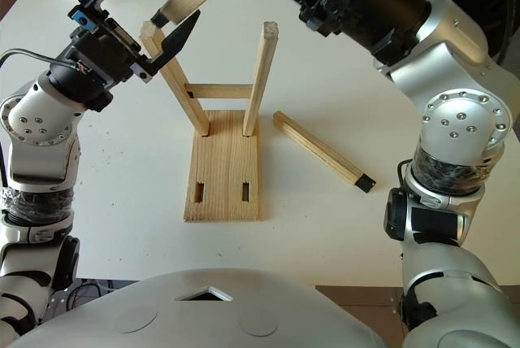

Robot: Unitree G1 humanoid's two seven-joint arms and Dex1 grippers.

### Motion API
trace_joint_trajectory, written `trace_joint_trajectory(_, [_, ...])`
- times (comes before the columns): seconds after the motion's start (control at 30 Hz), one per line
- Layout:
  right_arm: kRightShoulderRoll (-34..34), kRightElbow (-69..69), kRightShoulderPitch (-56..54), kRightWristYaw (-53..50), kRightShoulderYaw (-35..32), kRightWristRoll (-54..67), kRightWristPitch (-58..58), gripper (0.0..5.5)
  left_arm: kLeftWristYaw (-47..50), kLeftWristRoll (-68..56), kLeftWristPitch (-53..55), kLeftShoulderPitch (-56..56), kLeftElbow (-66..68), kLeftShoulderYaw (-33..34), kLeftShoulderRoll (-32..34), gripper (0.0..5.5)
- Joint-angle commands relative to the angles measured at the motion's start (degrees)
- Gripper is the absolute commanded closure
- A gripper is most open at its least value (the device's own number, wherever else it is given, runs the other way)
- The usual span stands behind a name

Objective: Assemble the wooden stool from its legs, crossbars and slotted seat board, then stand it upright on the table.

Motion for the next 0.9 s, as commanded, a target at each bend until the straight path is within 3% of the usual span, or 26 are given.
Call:
trace_joint_trajectory(0.03, [-1.4, 0.5, -2.5, 0.2, -2.3, 0.1, -0.5, 3.47, -1.3, -2.9, 1.6, 2.9, -0.9, 4.9, 3.2, 2.2])
trace_joint_trajectory(0.2, [-6.4, -2.1, 0.4, 2.7, -6.1, 12.6, 6.5, 3.48, 0.8, -5.2, 3.7, 7.2, 0.0, 12.3, 4.3, 2.2])
trace_joint_trajectory(0.33, [-14.5, -6.6, 7.3, 12.2, -6.0, 16.5, 12.5, 3.48, 3.3, -6.9, 5.2, 8.3, 4.4, 17.2, 3.6, 2.2])
trace_joint_trajectory(0.53, [-20.2, -10.6, 19.4, 25.7, -0.1, 6.0, 11.0, 3.48, 4.4, -5.3, 4.4, 11.5, 8.5, 16.1, 1.8, 2.2])
trace_joint_trajectory(0.9, [-21.0, -9.5, 27.6, 34.0, 9.7, -12.4, 1.9, 3.48, 4.8, -3.6, 7.1, 11.8, 8.0, 12.5, 0.5, 2.2])
